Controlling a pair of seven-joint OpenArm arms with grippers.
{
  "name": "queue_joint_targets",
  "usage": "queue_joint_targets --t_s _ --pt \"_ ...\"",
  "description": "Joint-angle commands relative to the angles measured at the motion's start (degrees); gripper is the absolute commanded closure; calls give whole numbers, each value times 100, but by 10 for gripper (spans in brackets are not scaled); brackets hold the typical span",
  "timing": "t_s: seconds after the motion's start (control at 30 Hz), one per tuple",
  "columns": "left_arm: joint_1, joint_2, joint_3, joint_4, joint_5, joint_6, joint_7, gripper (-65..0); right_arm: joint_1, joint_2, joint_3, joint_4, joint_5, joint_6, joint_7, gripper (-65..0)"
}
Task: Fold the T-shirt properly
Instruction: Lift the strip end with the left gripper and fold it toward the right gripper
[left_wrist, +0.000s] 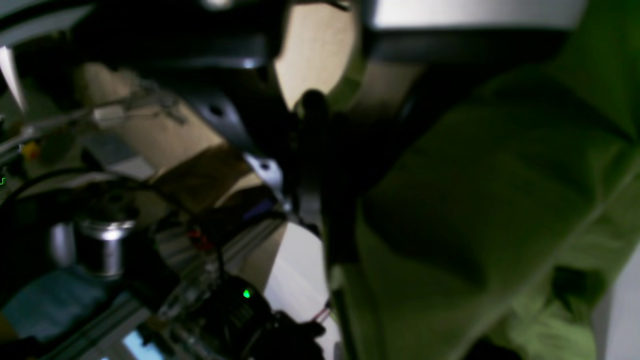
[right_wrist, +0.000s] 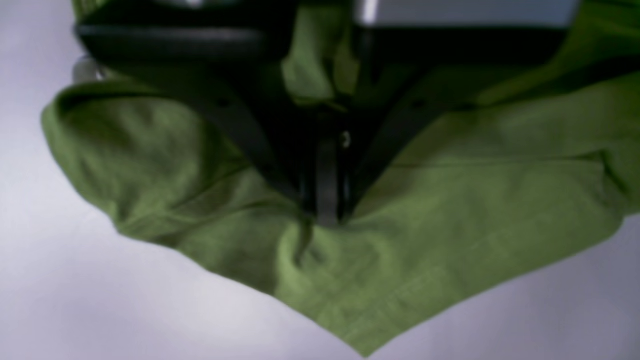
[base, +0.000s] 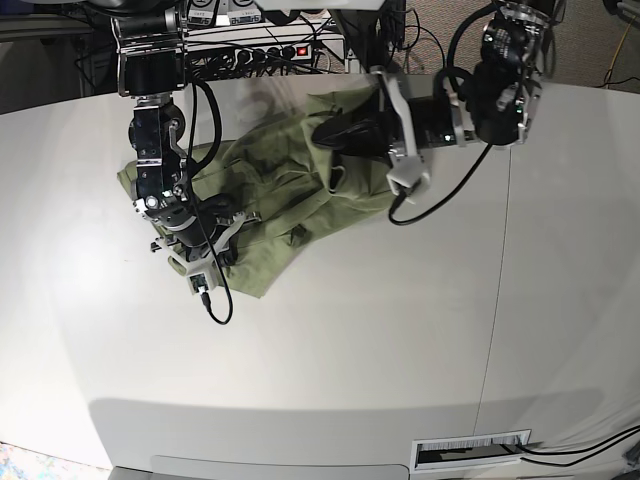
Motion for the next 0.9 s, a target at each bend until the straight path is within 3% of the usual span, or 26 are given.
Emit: queue_joint_targets --t_s 0.0,0.13,0.23,0.47,0.87 --pt "-70 -13 44 94 35 -54 -258 0 -243 -70 -153 -162 -144 249 -1220 0" --pt "-278 -55 44 33 544 -54 -319 0 -243 -70 -153 -162 -142 249 -1233 0" --pt "-387 -291 -166 28 472 -54 -313 0 -243 -39 -144 -162 -181 249 -1231 0" --pt "-295 -1226 -546 28 -284 -54 -11 0 -240 136 -142 -162 -181 234 -1169 0" --pt "435 -2345 -1875 28 -1552 -54 704 0 -238 149 -142 -162 -181 236 -1054 0"
